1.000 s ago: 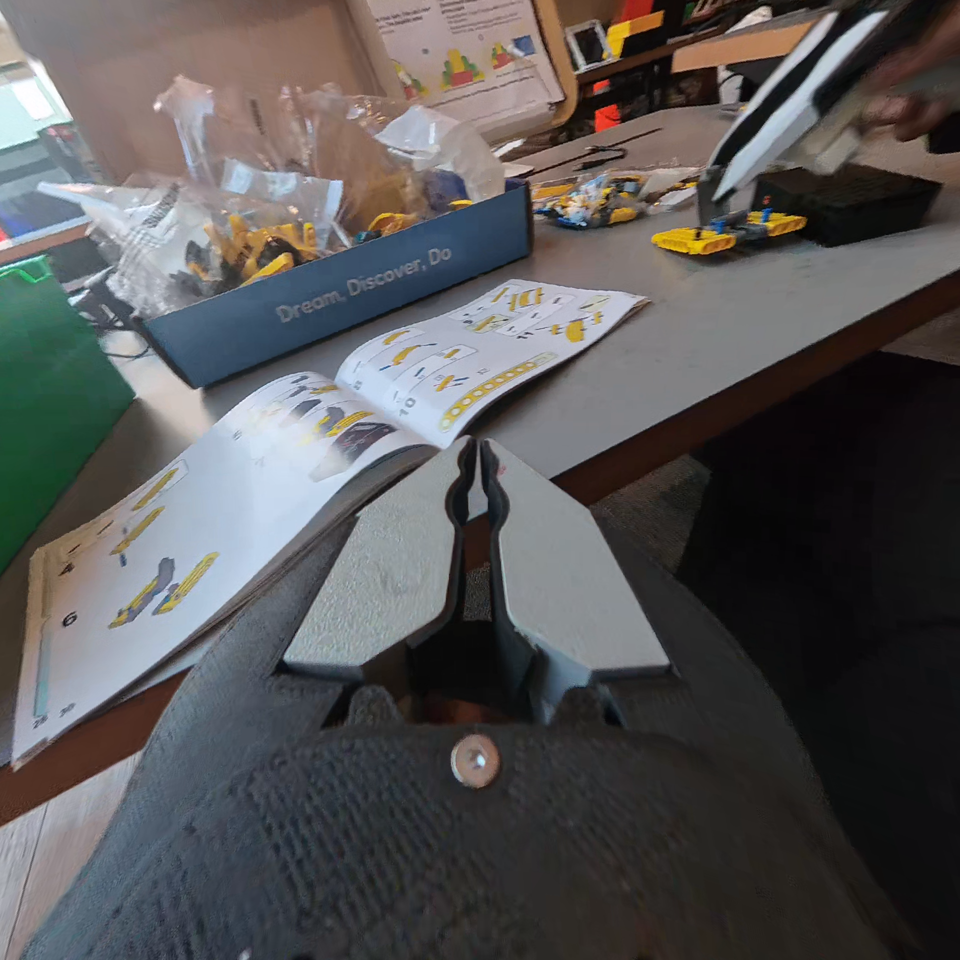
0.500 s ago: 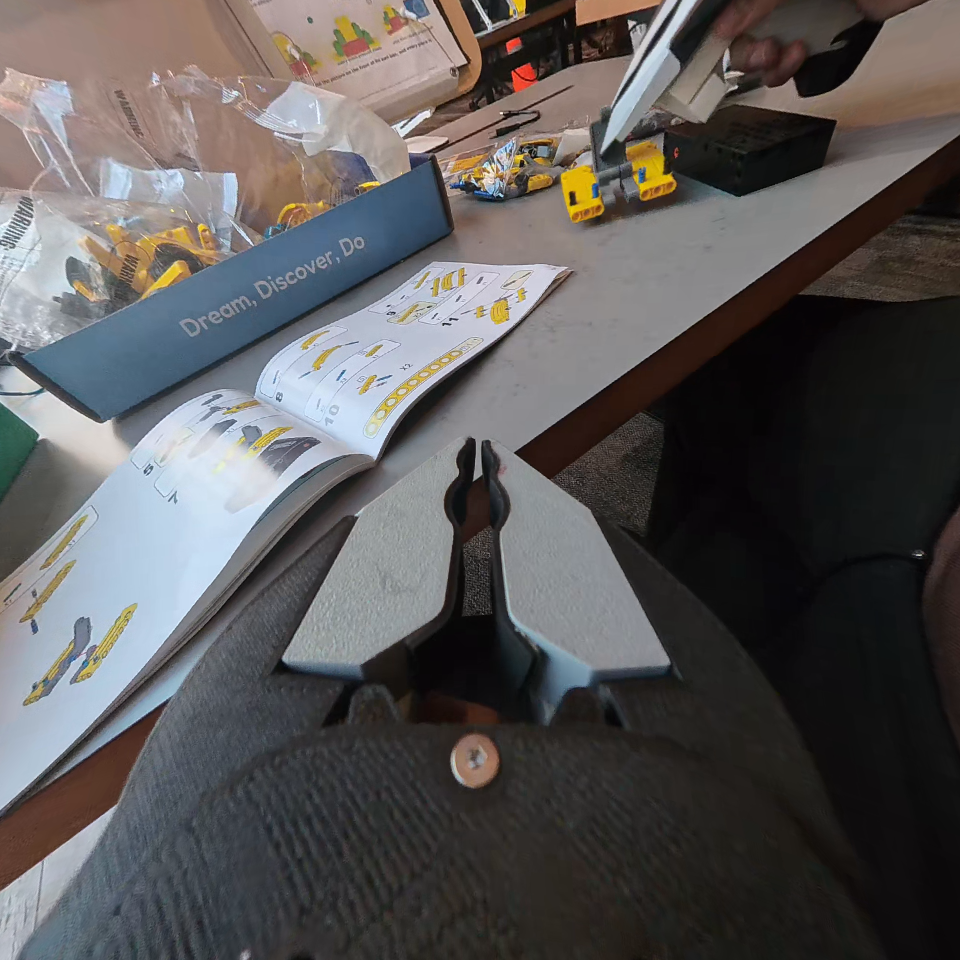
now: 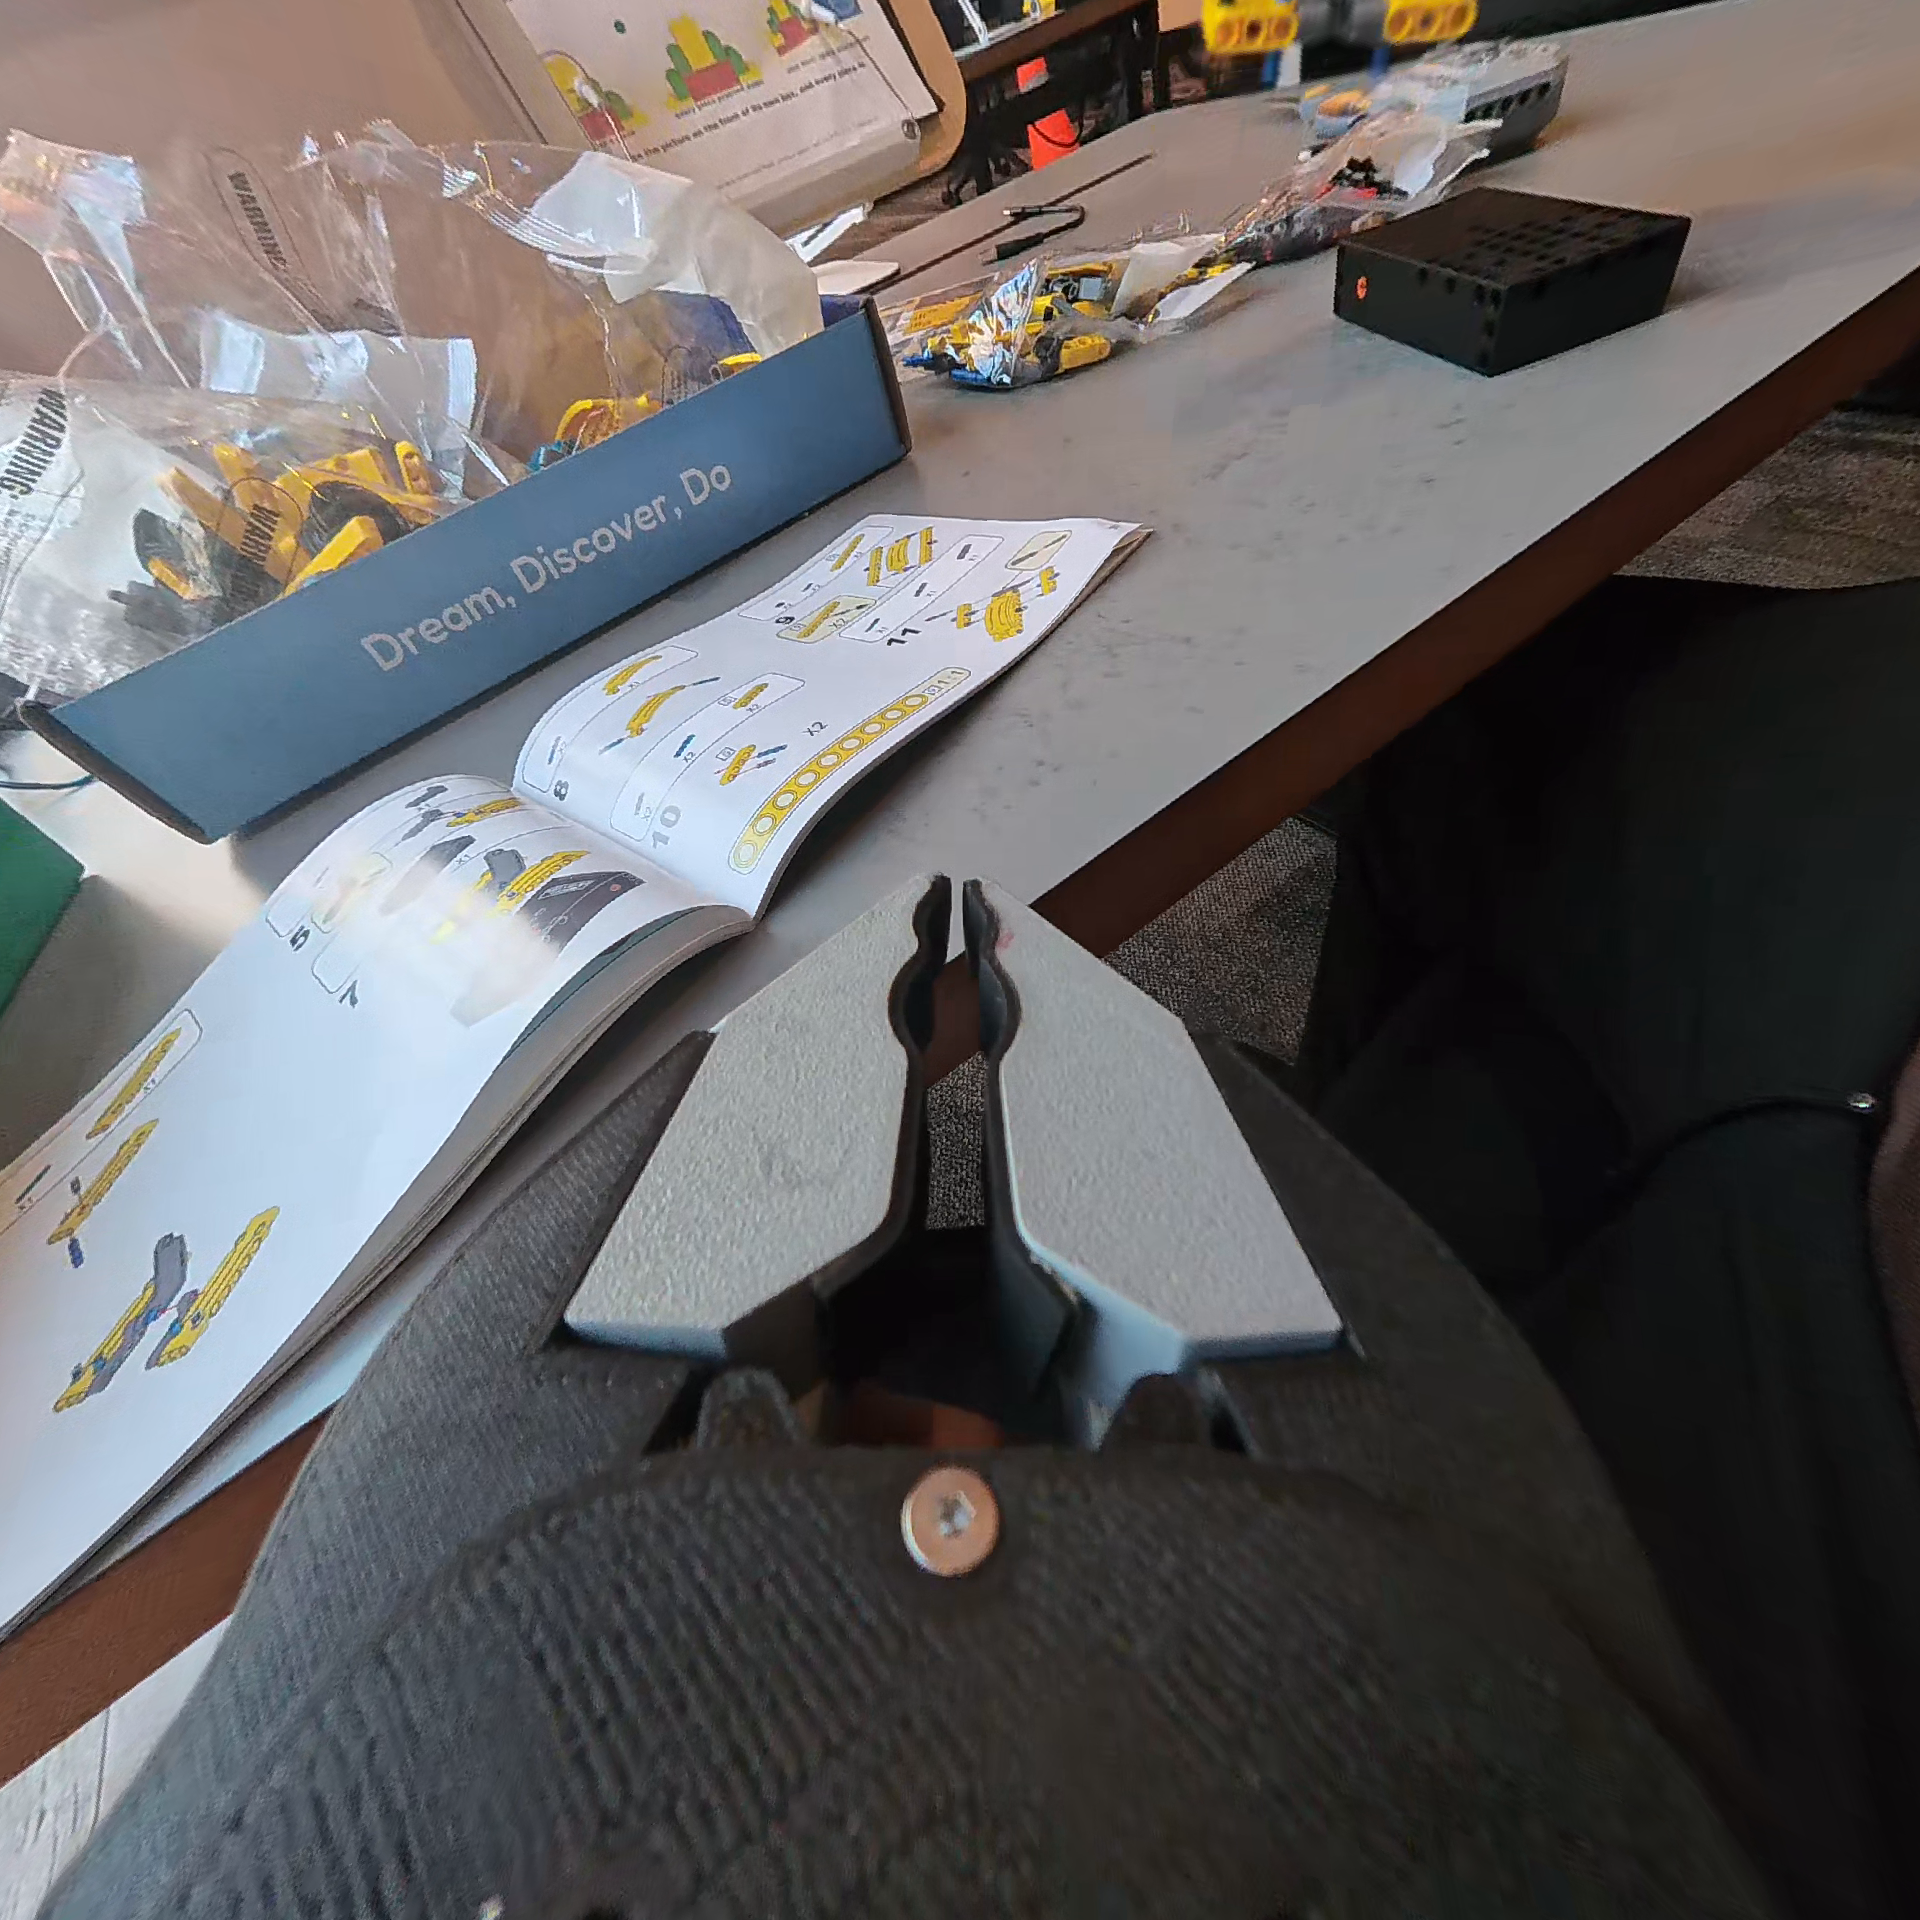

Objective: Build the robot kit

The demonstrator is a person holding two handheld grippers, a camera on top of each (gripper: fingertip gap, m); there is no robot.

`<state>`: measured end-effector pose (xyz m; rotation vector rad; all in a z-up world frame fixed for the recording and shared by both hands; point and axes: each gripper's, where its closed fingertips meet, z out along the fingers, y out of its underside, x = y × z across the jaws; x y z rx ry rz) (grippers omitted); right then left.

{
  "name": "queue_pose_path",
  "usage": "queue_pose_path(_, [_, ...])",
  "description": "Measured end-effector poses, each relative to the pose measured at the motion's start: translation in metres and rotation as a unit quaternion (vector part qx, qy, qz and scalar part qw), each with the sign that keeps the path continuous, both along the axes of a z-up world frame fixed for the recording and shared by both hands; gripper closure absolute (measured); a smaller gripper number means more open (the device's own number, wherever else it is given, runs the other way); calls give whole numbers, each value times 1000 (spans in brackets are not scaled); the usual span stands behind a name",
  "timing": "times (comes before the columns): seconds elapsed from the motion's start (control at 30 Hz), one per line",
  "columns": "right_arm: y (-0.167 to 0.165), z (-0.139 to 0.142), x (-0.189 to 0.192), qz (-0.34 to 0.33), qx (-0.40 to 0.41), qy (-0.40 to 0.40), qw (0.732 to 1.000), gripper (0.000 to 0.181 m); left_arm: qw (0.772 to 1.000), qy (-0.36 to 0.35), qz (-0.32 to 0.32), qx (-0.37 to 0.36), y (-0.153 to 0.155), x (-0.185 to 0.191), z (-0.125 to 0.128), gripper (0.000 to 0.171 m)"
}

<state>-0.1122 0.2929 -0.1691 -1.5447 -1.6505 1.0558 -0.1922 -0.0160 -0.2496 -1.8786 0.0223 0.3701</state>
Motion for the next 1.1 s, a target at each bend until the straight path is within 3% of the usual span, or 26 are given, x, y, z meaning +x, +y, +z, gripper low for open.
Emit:
queue_pose_path(0.3, [31, -5, 52, -30, -18, -8, 999, 178, 1000, 10, 4, -9, 4, -2, -4, 171])
queue_pose_path(0.43, [36, -12, 53, -19, 4, -33, 999, 178, 1000, 16, 7, -12, 4, -2, -6, 171])
queue_pose_path(0.63, [53, 0, 35, -17, 55, -35, 998, 178, 1000, -1, 13, -15, 7, -5, -10, 171])
queue_pose_path(0.8, [41, -4, 24, 14, 44, -37, 998, 178, 1000, 8, 20, -17, 7, -9, -10, 171])
queue_pose_path(1.1, [24, -23, 37, 57, 26, -78, 995, 178, 1000, 9, 8, -19, 12, -4, -12, 171])
